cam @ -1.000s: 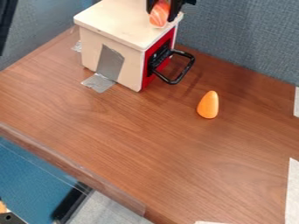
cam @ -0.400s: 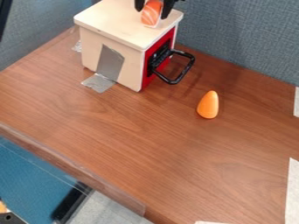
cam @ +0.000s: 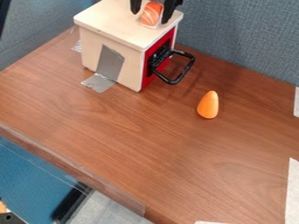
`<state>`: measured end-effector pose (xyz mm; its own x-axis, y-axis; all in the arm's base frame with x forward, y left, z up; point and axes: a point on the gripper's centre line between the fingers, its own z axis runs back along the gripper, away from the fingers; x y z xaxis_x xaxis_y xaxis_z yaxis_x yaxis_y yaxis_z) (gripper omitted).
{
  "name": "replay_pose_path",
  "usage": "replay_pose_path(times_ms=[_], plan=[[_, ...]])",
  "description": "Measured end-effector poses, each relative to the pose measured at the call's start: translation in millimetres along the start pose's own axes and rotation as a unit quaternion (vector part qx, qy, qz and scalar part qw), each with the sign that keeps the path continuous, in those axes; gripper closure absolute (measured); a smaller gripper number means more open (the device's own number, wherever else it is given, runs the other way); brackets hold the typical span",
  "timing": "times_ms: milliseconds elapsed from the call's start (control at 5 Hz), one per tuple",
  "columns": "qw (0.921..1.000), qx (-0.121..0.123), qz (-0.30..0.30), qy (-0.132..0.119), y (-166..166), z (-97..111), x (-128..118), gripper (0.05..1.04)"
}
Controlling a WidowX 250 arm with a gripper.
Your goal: Put the orange object on the top right side of the drawer
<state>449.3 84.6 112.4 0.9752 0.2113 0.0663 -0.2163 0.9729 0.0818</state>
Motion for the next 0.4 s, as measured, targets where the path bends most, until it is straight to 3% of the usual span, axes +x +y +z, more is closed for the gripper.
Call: replay_pose_path(times_ms=[400], plan=[[0.9965,-0.037,-0.015,-0.073,-7.1,52.0,-2.1,0.084]])
